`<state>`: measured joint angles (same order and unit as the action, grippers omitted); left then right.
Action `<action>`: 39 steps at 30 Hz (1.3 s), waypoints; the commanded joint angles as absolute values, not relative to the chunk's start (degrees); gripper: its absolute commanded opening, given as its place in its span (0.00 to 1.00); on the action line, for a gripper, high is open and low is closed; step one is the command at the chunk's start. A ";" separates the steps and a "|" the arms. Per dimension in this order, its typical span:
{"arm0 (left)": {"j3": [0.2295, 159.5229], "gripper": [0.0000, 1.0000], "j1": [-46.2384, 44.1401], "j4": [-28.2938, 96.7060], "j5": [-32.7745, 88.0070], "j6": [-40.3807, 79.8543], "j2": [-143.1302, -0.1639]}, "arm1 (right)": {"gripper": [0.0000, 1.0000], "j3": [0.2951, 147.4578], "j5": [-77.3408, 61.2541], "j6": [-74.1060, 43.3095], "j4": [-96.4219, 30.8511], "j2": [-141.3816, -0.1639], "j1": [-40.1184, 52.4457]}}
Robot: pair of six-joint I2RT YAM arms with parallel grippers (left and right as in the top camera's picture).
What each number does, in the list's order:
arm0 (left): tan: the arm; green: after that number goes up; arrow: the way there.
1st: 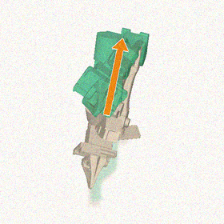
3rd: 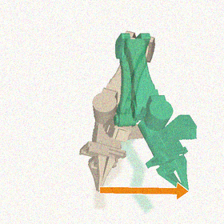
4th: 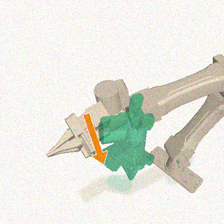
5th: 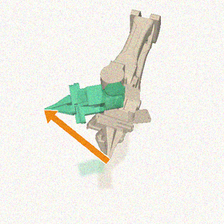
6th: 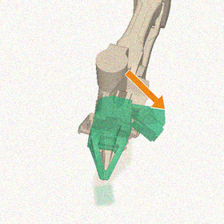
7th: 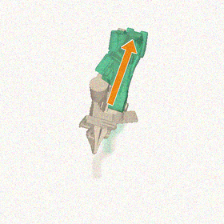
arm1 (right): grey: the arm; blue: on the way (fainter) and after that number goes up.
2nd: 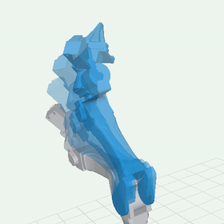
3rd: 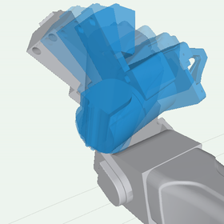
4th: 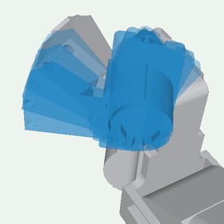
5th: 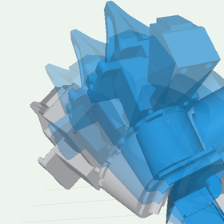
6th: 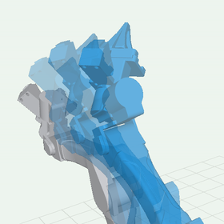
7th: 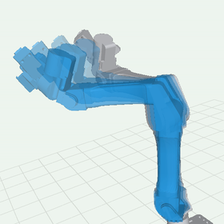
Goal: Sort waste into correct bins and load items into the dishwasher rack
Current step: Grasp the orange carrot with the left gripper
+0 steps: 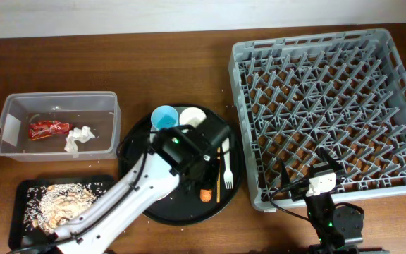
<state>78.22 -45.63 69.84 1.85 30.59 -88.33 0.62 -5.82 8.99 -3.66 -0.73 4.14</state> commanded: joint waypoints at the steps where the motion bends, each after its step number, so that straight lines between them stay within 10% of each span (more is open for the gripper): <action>1: 78.39 0.34 -47.55 69.67 -6.09 37.93 -88.03 | 0.99 0.32 -5.72 8.75 -3.90 -0.40 3.77; 16: 52.95 0.41 -47.75 37.45 -7.81 46.74 -88.29 | 0.99 0.32 -5.72 8.75 -3.90 -0.40 3.77; 39: 52.47 0.32 -48.29 33.87 -3.86 46.87 -96.49 | 0.99 0.32 -5.72 8.75 -3.90 -0.40 3.77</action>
